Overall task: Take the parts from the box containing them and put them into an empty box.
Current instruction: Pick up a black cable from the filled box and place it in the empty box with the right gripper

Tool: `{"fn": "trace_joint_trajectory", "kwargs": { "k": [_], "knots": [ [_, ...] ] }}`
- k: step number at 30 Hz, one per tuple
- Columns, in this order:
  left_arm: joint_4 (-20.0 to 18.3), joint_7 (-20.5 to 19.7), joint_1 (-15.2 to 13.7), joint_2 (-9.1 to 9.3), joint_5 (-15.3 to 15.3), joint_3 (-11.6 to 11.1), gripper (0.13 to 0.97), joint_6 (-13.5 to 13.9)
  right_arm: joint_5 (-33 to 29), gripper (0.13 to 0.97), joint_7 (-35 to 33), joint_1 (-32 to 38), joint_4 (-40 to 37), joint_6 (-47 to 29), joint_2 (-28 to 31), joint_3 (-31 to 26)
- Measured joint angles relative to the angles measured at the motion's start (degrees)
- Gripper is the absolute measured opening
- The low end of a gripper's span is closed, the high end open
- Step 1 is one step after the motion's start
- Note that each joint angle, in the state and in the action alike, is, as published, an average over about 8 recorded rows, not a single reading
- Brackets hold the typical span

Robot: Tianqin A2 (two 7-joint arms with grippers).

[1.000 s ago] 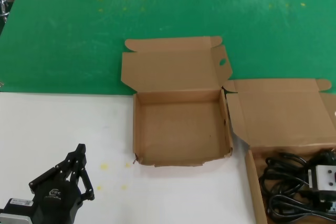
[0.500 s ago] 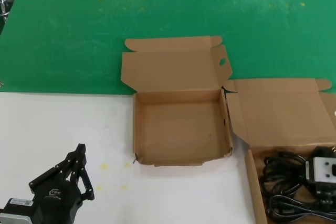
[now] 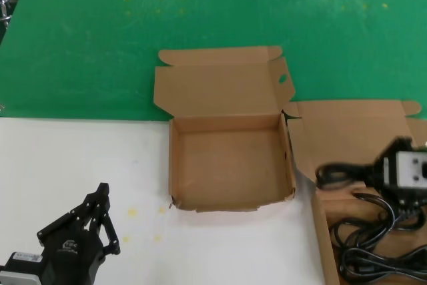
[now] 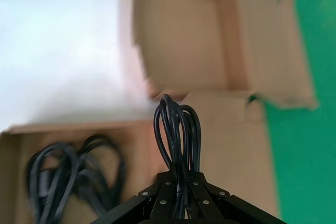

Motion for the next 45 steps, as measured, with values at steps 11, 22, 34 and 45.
{"fn": "trace_joint_trajectory", "kwargs": {
  "k": [11, 22, 34, 45],
  "knots": [
    [0.0, 0.0, 0.0, 0.00, 0.0, 0.0, 0.133, 0.0, -0.2, 0.160, 2.1, 7.1, 4.3, -1.8, -5.5, 0.0],
    [0.0, 0.0, 0.0, 0.00, 0.0, 0.0, 0.133, 0.0, -0.8, 0.160, -0.1, 10.3, -4.1, 3.9, -14.7, -2.3],
    [0.0, 0.0, 0.0, 0.00, 0.0, 0.0, 0.133, 0.0, 0.4, 0.160, -9.4, 9.8, -19.7, 12.8, -22.5, -6.1],
    [0.0, 0.0, 0.0, 0.00, 0.0, 0.0, 0.133, 0.0, 0.7, 0.160, -17.0, 9.3, -29.1, 20.4, -26.4, -8.1]
  ]
}}
